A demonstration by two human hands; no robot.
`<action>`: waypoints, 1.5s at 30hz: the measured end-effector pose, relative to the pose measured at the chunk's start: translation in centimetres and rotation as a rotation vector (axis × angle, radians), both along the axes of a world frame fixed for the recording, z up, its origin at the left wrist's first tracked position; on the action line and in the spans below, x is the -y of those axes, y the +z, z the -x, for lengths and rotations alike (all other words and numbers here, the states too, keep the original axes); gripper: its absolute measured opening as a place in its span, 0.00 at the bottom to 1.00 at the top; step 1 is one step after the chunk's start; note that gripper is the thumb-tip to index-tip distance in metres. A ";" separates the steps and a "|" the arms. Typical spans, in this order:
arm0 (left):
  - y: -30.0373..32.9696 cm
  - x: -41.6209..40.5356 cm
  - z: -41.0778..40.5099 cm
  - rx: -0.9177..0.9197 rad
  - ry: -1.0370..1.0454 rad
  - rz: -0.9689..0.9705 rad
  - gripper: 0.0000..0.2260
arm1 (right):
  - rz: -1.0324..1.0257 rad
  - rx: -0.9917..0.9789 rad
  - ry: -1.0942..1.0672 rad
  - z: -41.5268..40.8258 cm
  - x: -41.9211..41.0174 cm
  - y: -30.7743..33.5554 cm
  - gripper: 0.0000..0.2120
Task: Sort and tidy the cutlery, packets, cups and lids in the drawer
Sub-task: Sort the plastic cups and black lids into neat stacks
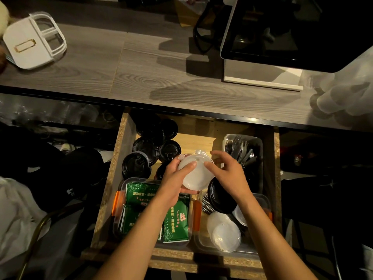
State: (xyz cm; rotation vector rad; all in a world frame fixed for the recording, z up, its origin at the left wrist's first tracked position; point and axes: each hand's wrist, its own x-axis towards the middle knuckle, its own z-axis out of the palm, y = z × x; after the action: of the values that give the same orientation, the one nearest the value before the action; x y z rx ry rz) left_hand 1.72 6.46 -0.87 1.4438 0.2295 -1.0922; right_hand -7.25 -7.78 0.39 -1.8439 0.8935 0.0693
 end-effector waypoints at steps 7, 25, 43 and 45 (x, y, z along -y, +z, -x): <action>0.2 0.4 0.0 -0.058 0.088 0.011 0.13 | 0.209 0.012 -0.160 -0.4 -1.1 -0.3 0.06; 0.5 0.7 0.6 -0.104 0.139 -0.010 0.16 | 0.260 -0.145 -0.087 -0.6 -1.1 1.1 0.09; 0.6 0.2 0.2 -0.029 0.022 -0.087 0.13 | -0.523 -0.002 -0.070 -0.7 0.7 -0.8 0.09; 0.3 0.0 0.1 -0.050 0.011 -0.089 0.14 | -0.478 0.004 -0.060 -0.8 0.5 -1.3 0.09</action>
State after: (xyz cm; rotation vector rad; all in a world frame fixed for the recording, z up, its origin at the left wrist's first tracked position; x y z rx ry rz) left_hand 1.57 6.47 -0.54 1.4935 0.3252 -1.1223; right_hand -6.44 -8.30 -0.94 -1.3712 0.8428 0.2222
